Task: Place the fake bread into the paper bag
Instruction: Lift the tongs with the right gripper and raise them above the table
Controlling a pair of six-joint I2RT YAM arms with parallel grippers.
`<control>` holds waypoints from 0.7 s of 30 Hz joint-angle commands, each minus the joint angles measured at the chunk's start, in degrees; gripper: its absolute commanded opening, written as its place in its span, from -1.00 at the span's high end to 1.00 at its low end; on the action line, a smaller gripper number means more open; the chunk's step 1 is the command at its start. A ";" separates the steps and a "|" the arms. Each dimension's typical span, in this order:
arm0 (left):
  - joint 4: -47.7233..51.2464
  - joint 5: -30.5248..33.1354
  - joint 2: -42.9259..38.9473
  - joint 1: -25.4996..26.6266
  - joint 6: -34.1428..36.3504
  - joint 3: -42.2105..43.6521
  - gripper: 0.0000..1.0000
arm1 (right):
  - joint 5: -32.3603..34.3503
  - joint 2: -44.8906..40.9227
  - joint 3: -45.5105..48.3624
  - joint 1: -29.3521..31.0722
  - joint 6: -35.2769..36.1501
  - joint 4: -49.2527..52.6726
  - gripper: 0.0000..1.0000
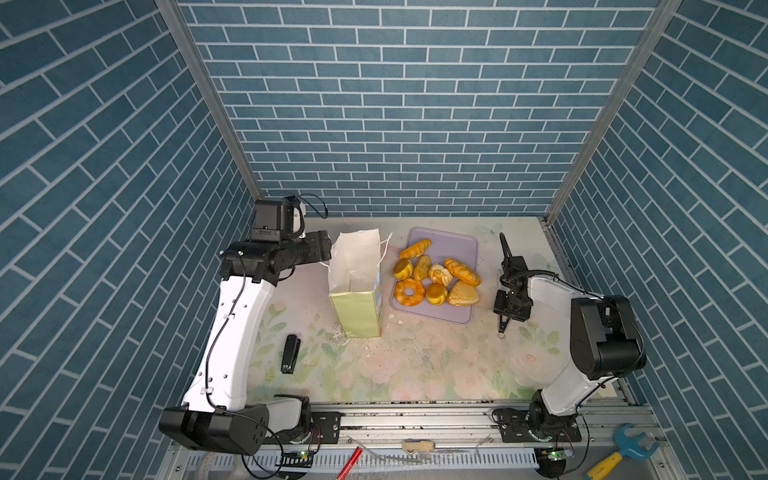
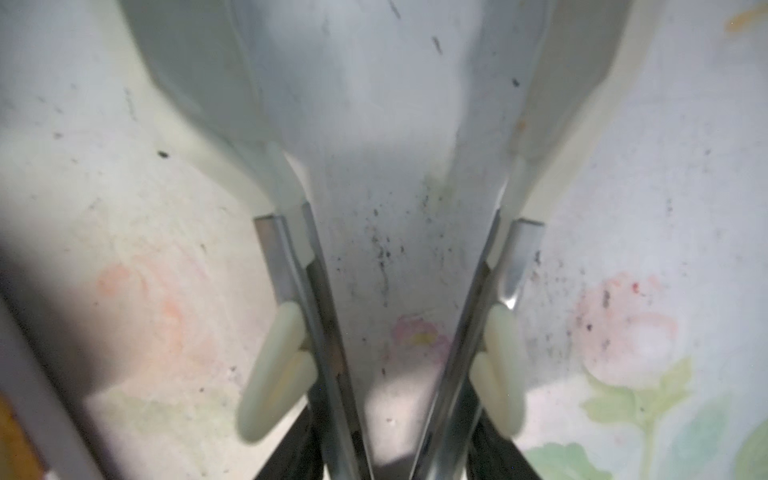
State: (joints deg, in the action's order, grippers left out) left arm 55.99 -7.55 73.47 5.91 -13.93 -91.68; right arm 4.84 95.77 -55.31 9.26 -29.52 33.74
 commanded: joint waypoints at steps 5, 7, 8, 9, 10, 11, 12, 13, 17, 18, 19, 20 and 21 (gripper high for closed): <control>-0.71 -0.26 -2.36 -0.29 -0.55 0.93 -0.67 | 3.67 -11.05 -1.91 0.07 2.78 7.22 0.01; -0.71 -0.36 -2.62 -0.33 -0.55 1.18 -0.66 | 4.10 -13.01 -3.22 0.28 3.77 9.66 0.01; -0.70 -0.36 -2.71 -0.29 -0.67 1.32 -0.66 | 4.21 -13.81 -3.89 0.32 4.38 10.76 0.01; -0.71 -0.36 -2.76 -0.30 -0.66 1.38 -0.66 | 4.29 -14.47 -4.72 0.47 4.92 11.97 0.01; -0.75 -0.29 -2.81 -0.29 -0.71 1.39 -0.66 | 4.53 -15.04 -5.35 0.42 5.30 13.12 0.00; -0.86 -0.33 -2.86 -0.35 -0.77 1.39 -0.66 | 4.56 -15.71 -6.09 0.56 5.80 14.13 -0.01; -0.96 -0.36 -3.04 -0.31 -0.81 1.41 -0.66 | 4.56 -16.31 -6.87 0.61 6.24 15.03 -0.02; -1.05 -0.50 -3.13 -0.29 -0.83 1.38 -0.66 | 4.55 -16.76 -7.58 0.68 6.61 15.86 -0.03; -1.19 -0.72 -3.80 -0.30 -1.01 1.70 -0.66 | 5.06 -18.56 -10.82 1.07 8.09 19.17 -0.05; -1.16 -0.77 -3.86 -0.29 -1.01 1.80 -0.66 | 5.23 -18.89 -11.72 1.19 8.52 20.15 -0.06; -1.16 -0.88 -4.09 -0.30 -1.01 1.88 -0.66 | 5.48 -19.18 -12.55 1.24 8.95 20.90 -0.06; -1.14 -0.93 -4.23 -0.29 -1.10 1.90 -0.66 | 5.77 -19.58 -13.54 1.37 9.48 21.87 -0.06; -1.23 -1.04 -4.43 -0.31 -1.10 2.07 -0.66 | 6.09 -19.88 -14.52 1.47 9.96 22.87 -0.07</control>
State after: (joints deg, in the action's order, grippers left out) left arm 55.18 -7.90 70.28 5.91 -14.74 -90.21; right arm 8.67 78.04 -66.74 10.31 -22.37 51.94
